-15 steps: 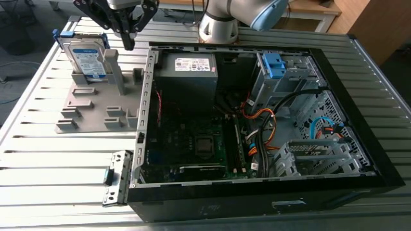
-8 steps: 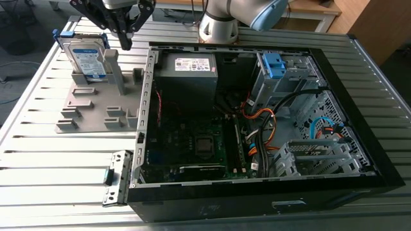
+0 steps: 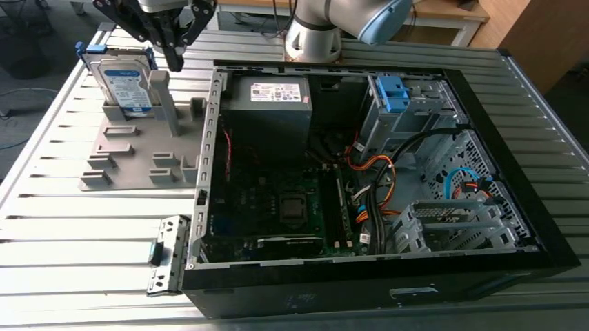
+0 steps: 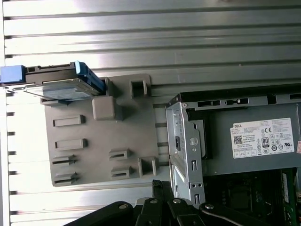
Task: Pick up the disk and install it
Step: 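Reach for the disk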
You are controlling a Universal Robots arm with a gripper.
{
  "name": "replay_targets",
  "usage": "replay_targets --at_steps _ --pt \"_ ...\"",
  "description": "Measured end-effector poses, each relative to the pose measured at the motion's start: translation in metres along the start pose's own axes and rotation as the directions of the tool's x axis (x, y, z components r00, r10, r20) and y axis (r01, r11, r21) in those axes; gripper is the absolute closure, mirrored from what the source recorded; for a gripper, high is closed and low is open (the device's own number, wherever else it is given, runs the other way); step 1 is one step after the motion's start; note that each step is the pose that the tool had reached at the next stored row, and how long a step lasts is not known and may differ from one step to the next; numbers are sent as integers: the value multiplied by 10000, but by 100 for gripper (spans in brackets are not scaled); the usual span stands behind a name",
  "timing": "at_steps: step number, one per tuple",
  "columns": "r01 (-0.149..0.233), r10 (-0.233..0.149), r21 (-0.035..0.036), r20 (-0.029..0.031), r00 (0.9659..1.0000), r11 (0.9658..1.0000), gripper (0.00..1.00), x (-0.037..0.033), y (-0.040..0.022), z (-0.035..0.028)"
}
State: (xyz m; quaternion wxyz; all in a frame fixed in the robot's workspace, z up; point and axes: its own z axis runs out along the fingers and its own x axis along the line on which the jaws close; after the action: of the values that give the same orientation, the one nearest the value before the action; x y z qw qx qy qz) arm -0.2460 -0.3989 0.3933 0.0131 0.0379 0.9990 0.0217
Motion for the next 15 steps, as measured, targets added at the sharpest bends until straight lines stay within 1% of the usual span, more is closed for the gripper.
replay_targets --at_steps 15 --pt "0 0 0 0 10000 10000 89 129 -10 -3"
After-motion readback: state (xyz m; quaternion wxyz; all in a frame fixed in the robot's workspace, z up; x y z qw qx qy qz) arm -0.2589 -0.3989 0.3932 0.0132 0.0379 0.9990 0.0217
